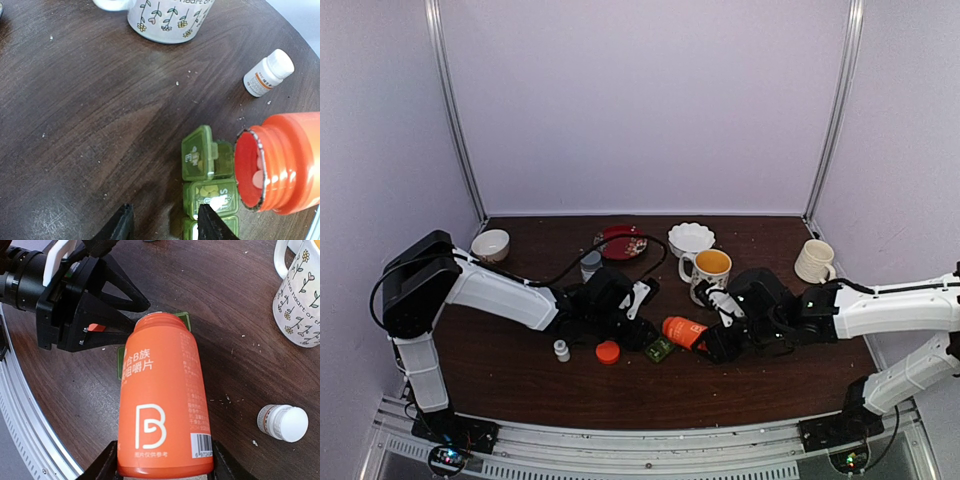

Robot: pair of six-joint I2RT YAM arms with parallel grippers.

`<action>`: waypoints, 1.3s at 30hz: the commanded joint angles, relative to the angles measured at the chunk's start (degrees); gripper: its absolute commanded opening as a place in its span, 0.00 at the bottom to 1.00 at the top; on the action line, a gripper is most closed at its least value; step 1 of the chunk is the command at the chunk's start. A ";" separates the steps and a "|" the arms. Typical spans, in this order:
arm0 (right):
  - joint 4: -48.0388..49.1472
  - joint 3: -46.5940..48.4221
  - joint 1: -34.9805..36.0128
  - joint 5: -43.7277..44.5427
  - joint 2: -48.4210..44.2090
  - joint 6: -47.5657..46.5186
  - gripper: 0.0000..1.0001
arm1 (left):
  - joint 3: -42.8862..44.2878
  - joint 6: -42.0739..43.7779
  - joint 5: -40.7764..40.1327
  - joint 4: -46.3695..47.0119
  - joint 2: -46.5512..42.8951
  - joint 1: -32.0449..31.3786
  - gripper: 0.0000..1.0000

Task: Sort the pills into containers
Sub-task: Pour the pill into the compartment of the pill container.

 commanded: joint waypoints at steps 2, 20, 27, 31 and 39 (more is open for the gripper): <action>2.14 -1.56 -0.33 1.72 -1.66 0.71 0.00 | 0.91 0.69 0.54 1.82 0.32 -0.27 0.46; 1.09 -1.57 -0.35 1.17 -1.30 0.37 0.00 | 1.00 0.57 0.60 1.79 0.31 -0.29 0.46; 1.91 -2.04 -0.33 2.23 -2.52 0.54 0.00 | 1.26 0.62 0.64 1.56 0.49 -0.24 0.46; -5.27 2.21 -0.26 2.68 1.78 -1.18 0.00 | 1.35 0.61 0.66 1.58 0.58 -0.28 0.46; -1.81 0.96 -0.29 1.10 0.38 -0.32 0.00 | 1.44 0.60 0.56 1.36 0.61 -0.28 0.46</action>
